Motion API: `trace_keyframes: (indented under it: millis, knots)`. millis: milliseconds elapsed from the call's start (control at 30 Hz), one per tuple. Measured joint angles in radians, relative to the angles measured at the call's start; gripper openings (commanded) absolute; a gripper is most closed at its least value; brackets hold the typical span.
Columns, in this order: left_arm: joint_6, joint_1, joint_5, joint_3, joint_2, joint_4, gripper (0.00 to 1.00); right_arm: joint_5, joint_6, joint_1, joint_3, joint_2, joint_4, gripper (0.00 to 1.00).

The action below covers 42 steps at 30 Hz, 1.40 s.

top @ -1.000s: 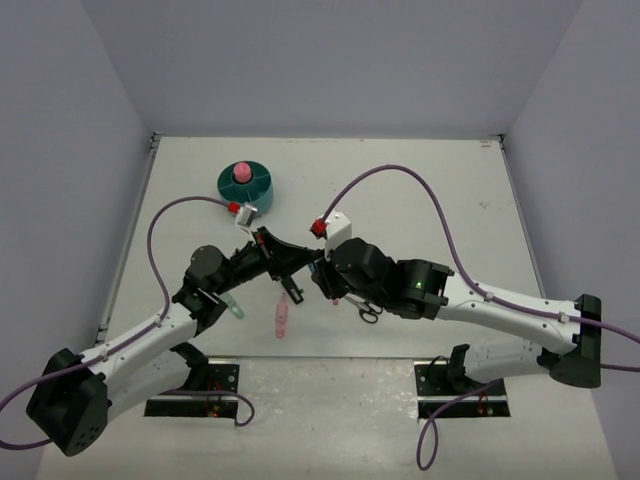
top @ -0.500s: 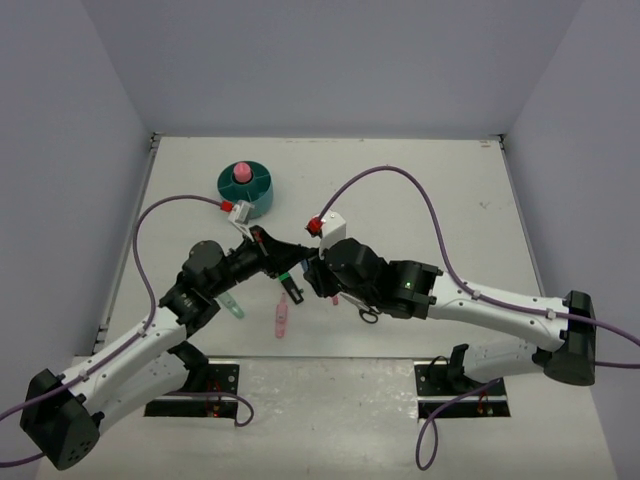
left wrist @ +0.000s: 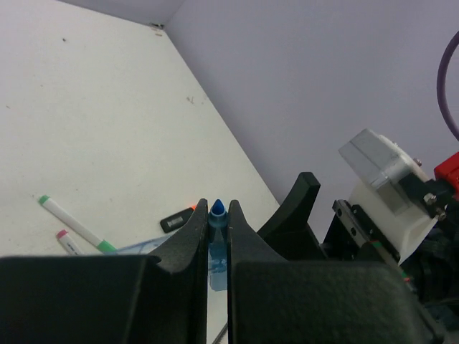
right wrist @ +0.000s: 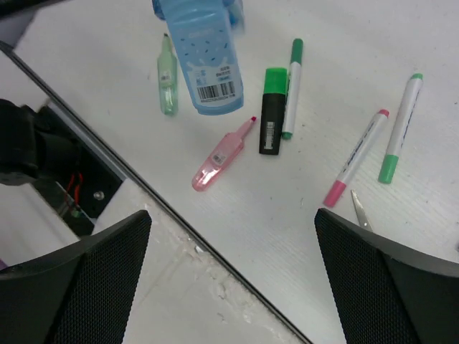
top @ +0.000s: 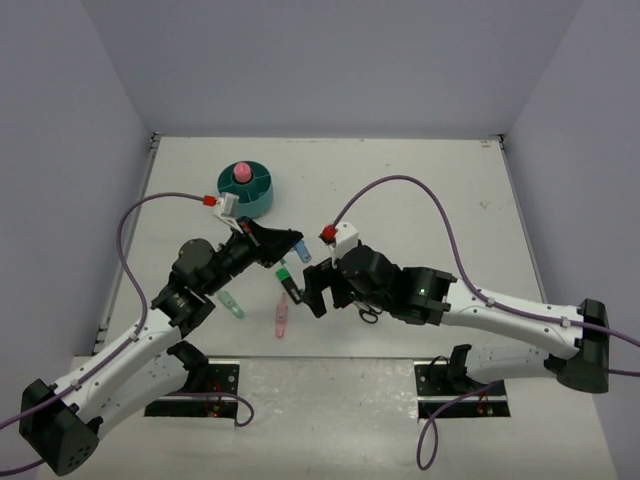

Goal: Sort the stationery into containers
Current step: Close the pen cap on the pen.

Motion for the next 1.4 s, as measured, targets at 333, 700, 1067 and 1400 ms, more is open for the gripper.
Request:
trace_keyframes:
  millis: [333,700,1067,1400]
  knots:
    - [-0.097,0.000,0.056,-0.099,-0.009,0.214,0.00,-0.371,0.214,-0.274,-0.213,-0.273,0.270,0.60]
    - [-0.202,0.000,0.119,-0.145,0.011,0.389,0.00,-0.637,0.381,-0.311,-0.254,-0.182,0.508,0.53]
    - [-0.273,0.000,0.178,-0.158,0.032,0.445,0.00,-0.693,0.416,-0.328,-0.224,-0.098,0.593,0.43]
    - [-0.324,0.006,0.191,-0.170,0.034,0.458,0.40,-0.747,0.394,-0.352,-0.183,-0.054,0.609,0.00]
